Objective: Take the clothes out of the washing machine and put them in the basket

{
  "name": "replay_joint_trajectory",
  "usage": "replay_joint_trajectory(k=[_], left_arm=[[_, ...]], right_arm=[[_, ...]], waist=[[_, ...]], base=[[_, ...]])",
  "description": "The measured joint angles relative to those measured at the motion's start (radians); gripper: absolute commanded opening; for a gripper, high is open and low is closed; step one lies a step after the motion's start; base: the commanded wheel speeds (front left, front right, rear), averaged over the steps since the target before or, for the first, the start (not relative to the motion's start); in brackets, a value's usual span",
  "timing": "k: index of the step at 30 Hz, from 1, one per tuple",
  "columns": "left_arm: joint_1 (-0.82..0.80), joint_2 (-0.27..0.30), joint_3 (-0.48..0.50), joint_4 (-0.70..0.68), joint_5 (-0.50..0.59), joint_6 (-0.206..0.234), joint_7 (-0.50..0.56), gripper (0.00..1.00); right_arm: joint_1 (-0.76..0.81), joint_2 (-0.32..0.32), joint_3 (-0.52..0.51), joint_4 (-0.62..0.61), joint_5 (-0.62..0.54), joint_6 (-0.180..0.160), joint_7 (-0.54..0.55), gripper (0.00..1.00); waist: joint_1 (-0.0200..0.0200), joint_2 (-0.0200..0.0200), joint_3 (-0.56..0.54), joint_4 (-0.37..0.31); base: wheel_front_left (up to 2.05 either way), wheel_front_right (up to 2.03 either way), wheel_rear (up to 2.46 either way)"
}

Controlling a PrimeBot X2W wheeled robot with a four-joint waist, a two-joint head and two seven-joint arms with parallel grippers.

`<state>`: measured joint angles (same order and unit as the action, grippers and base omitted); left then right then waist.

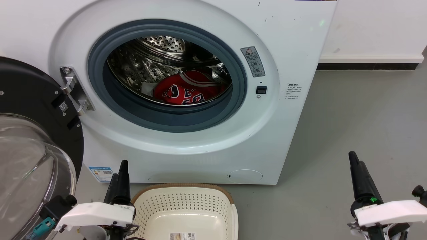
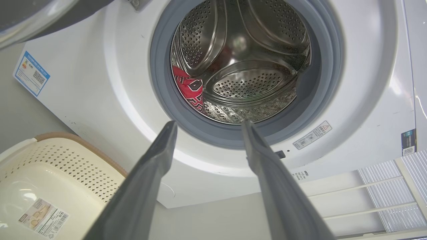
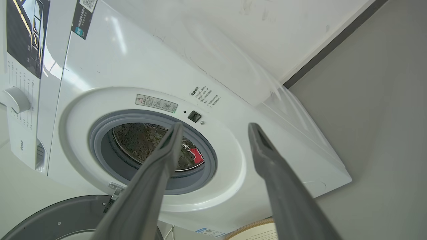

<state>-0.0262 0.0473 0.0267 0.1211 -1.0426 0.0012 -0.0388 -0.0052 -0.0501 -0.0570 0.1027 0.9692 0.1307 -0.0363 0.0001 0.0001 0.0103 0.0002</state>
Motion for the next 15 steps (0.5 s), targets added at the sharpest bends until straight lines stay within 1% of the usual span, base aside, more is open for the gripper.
replay_joint_trajectory(k=[7, 15], left_arm=[[0.008, 0.0, -0.021, -0.016, 0.109, 0.027, -0.024, 1.0], [0.021, 0.0, -0.041, -0.03, 0.225, 0.053, -0.049, 1.0]], right_arm=[[0.014, 0.0, 0.007, -0.016, -0.138, 0.0, -0.025, 1.0], [0.029, 0.0, 0.015, -0.038, -0.267, 0.0, -0.05, 1.0]], waist=[[0.0, 0.0, -0.001, 0.0], [0.0, 0.0, -0.003, 0.0]], base=[[0.0, 0.0, 0.0], [0.0, 0.0, 0.0]])
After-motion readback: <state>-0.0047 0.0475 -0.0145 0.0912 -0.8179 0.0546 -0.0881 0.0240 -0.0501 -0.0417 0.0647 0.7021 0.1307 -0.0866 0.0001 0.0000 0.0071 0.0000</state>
